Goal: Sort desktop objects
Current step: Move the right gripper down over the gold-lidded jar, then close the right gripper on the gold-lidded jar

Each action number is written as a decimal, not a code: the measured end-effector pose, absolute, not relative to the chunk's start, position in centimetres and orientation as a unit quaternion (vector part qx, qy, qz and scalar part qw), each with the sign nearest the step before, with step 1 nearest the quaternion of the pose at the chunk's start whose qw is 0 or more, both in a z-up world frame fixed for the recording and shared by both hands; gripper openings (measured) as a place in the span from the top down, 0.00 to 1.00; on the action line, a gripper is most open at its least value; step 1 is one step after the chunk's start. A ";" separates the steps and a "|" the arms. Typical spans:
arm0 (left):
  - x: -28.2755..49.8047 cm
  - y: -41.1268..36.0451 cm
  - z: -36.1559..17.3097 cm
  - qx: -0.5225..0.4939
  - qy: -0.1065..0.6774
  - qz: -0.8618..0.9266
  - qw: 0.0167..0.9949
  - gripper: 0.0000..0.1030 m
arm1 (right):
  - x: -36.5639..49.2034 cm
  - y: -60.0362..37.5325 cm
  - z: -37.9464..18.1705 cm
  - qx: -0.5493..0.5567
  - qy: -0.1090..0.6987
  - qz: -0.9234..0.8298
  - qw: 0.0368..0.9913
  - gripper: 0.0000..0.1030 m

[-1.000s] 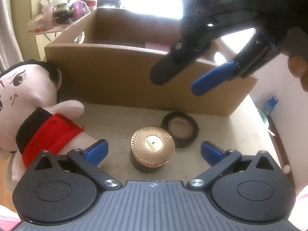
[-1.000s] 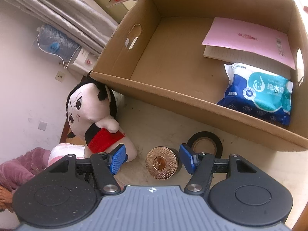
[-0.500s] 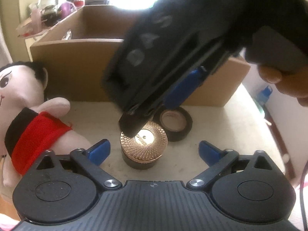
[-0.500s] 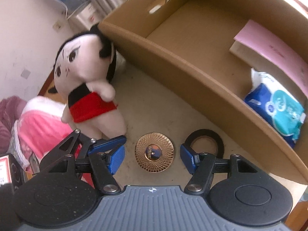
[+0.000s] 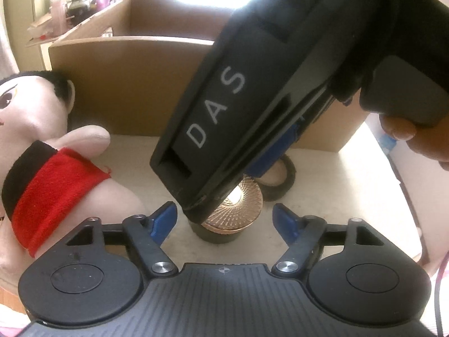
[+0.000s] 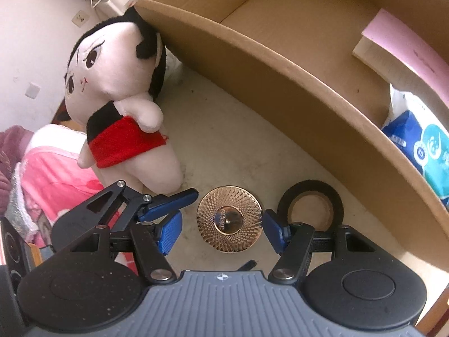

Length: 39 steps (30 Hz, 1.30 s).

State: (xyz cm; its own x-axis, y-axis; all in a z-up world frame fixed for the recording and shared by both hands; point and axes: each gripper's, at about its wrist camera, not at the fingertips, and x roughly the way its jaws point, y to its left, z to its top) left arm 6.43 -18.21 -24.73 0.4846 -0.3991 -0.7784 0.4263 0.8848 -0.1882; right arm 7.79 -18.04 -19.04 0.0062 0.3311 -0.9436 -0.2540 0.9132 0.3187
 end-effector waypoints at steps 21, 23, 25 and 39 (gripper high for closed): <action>6.6 -17.7 -25.6 0.003 0.448 -0.251 0.858 0.38 | 7.7 -16.8 -20.4 -0.018 0.694 0.202 0.691 0.40; 6.7 -17.5 -25.7 0.001 0.448 -0.252 0.858 0.38 | 7.6 -16.8 -20.5 -0.021 0.694 0.202 0.691 0.40; 6.7 -17.4 -25.8 -0.001 0.448 -0.252 0.858 0.38 | 7.5 -16.8 -20.5 -0.023 0.694 0.202 0.691 0.40; 6.3 -16.5 -25.0 -0.005 0.439 -0.245 0.865 0.40 | 6.8 -17.2 -19.7 -0.014 0.693 0.198 0.693 0.40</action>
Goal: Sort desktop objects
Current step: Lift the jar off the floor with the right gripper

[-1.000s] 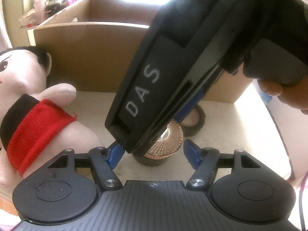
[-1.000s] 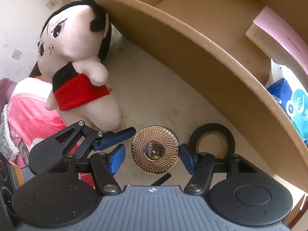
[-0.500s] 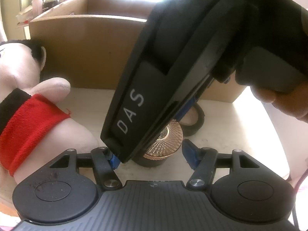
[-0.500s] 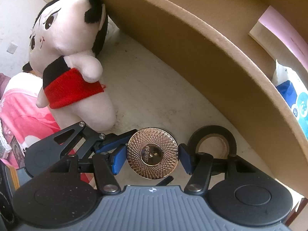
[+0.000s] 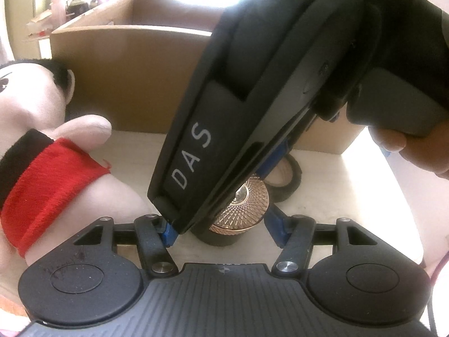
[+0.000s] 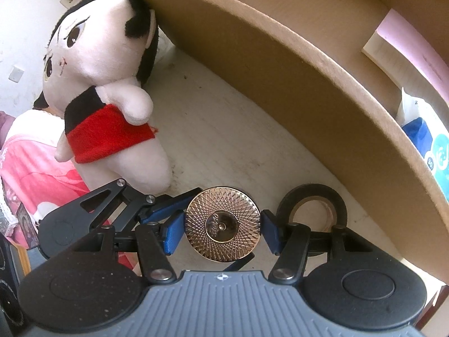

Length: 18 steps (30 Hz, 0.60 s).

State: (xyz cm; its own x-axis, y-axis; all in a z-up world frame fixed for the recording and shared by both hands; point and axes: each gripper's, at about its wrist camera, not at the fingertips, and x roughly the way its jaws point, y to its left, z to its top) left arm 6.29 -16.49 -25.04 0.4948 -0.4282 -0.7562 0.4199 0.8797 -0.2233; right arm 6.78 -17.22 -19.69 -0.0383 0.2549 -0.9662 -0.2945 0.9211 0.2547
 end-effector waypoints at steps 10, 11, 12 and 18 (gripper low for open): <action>5.7 -15.5 -22.9 -0.008 0.426 -0.231 0.875 0.41 | 6.1 -17.7 -17.6 -0.007 0.683 0.205 0.702 0.40; 5.7 -15.3 -22.5 -0.009 0.424 -0.230 0.876 0.41 | 6.0 -17.7 -17.3 -0.004 0.681 0.206 0.703 0.40; 5.4 -14.8 -22.2 -0.010 0.422 -0.228 0.877 0.41 | 5.9 -17.8 -17.0 -0.001 0.679 0.207 0.704 0.40; 5.9 -14.9 -19.8 0.001 0.413 -0.226 0.882 0.41 | 5.3 -18.5 -14.2 0.012 0.668 0.212 0.713 0.40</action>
State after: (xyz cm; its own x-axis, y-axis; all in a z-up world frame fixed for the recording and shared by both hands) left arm 5.94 -14.86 -19.76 0.5573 -0.3974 -0.7291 0.3995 0.8981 -0.1841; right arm 5.30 -18.48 -14.19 0.0168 0.3185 -0.9478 -0.2853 0.9100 0.3007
